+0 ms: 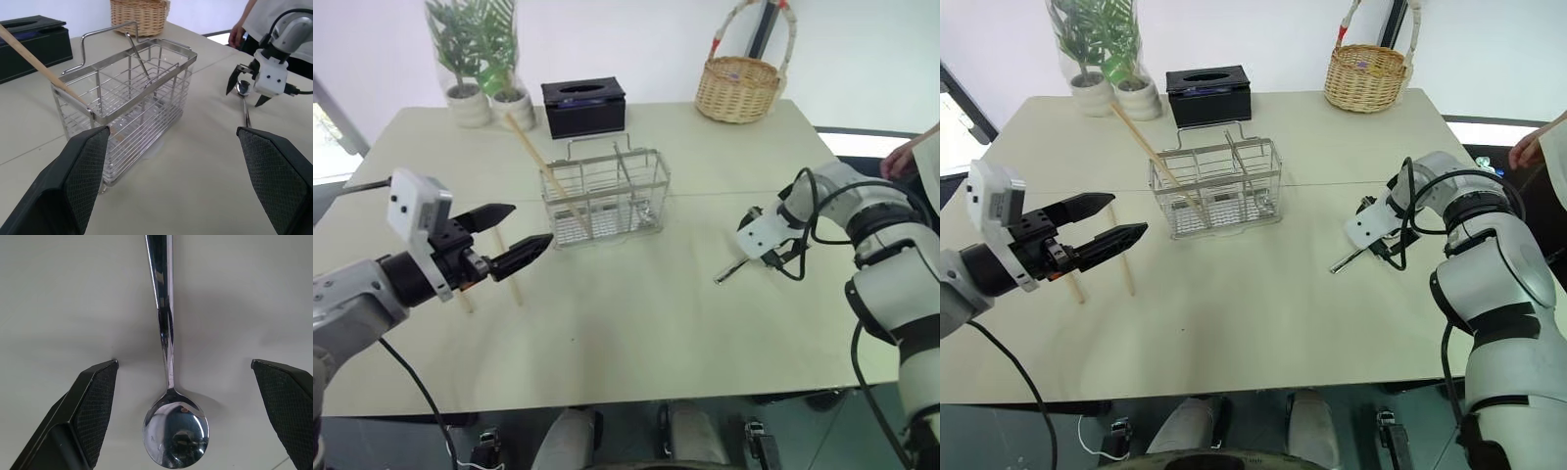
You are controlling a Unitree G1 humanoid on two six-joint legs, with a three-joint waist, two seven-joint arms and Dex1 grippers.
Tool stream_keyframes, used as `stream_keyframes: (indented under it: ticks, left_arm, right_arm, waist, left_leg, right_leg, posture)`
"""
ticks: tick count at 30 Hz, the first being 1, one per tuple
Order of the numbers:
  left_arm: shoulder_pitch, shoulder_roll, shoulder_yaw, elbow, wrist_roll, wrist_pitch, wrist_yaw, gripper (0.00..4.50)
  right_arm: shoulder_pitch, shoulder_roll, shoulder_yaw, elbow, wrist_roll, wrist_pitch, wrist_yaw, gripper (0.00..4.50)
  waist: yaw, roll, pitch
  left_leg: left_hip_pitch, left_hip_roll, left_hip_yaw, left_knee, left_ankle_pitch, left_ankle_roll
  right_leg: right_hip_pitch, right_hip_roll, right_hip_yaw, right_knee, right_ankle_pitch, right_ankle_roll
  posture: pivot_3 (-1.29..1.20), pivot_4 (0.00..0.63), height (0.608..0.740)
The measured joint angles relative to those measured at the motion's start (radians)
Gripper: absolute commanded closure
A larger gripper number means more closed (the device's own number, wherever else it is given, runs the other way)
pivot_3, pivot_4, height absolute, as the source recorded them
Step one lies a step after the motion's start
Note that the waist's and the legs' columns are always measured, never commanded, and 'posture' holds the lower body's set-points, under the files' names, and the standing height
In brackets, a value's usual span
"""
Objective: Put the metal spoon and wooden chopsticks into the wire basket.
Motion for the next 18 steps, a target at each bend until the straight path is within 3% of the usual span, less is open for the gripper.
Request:
stream_keyframes:
  ticks: [3, 6, 18]
  left_arm:
    - [-0.007, 0.011, 0.000, 0.002, -0.020, 0.000, 0.014, 0.00]
    - [-0.013, 0.020, 0.000, 0.005, -0.029, -0.002, 0.021, 0.00]
    - [-0.045, 0.027, -0.001, 0.033, -0.043, -0.012, 0.033, 0.00]
  right_arm:
    - [0.000, 0.004, 0.005, 0.007, -0.020, -0.004, -0.020, 1.78]
    - [0.000, 0.011, 0.003, 0.008, -0.020, -0.005, -0.022, 3.36]
    - [0.001, 0.014, -0.004, 0.008, -0.020, 0.009, -0.023, 3.36]
  waist:
    - [-0.001, 0.000, 0.000]
    - [-0.004, -0.001, -0.001]
    - [-0.003, -0.001, -0.001]
  left_leg:
    - [0.000, 0.000, 0.000, 0.001, 0.000, 0.000]
    - [0.000, 0.000, 0.000, 0.001, 0.001, -0.001]
    - [0.000, 0.001, 0.000, 0.000, 0.001, -0.001]
  right_leg:
    - [0.000, 0.000, 0.000, 0.001, 0.000, 0.000]
    - [-0.001, 0.001, 0.001, 0.003, 0.000, 0.000]
    - [-0.002, 0.002, 0.002, 0.003, 0.000, -0.001]
  posture:
    - [0.00, 0.150, 0.650]
    - [0.00, 0.150, 0.650]
    - [0.00, 0.150, 0.650]
